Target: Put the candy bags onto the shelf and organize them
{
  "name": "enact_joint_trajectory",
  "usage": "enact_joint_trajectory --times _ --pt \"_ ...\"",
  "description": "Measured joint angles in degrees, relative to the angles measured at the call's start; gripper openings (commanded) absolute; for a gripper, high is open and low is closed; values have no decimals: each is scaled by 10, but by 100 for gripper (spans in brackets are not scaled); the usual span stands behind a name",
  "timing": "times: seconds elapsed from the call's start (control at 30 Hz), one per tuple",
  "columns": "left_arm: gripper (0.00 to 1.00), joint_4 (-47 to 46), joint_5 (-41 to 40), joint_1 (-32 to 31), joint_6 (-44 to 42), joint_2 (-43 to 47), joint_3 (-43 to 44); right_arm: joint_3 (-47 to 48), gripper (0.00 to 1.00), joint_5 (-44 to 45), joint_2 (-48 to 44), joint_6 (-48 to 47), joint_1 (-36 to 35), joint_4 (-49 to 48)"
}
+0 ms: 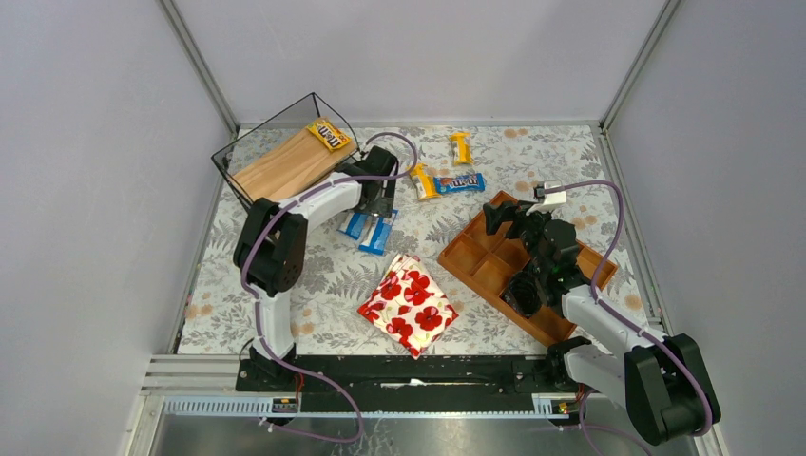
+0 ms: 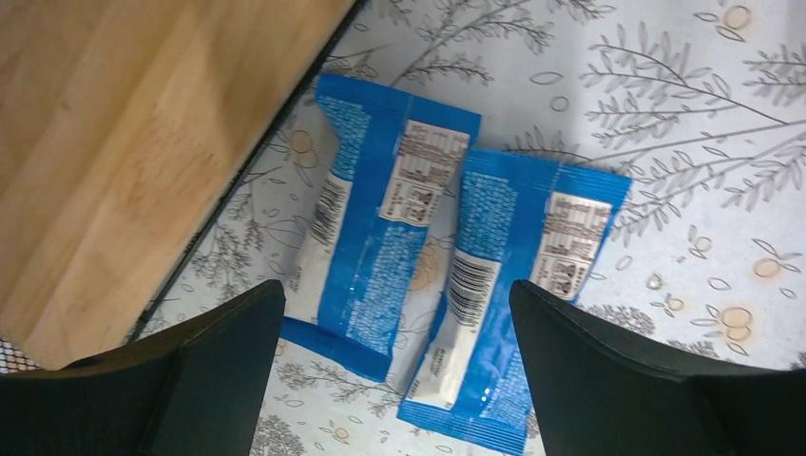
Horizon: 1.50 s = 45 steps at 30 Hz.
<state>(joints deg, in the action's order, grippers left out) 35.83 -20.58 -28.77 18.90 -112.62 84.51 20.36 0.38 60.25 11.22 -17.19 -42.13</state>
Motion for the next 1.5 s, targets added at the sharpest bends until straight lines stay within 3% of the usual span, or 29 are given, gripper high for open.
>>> enact_joint_trajectory --times 0.3,0.87,1.13,1.3,1.5 --pt "93 -5 -9 32 -7 -1 -1 0 100 0 0 0 0 0" --pt "86 -10 15 11 16 -28 -27 0 100 0 -12 0 0 0" --pt "98 6 73 -23 71 -10 -47 0 100 0 -13 0 0 0" --pt "97 23 62 -45 92 10 -52 0 100 0 -13 0 0 0" --pt "93 34 35 -30 137 33 -52 0 100 0 -13 0 0 0"
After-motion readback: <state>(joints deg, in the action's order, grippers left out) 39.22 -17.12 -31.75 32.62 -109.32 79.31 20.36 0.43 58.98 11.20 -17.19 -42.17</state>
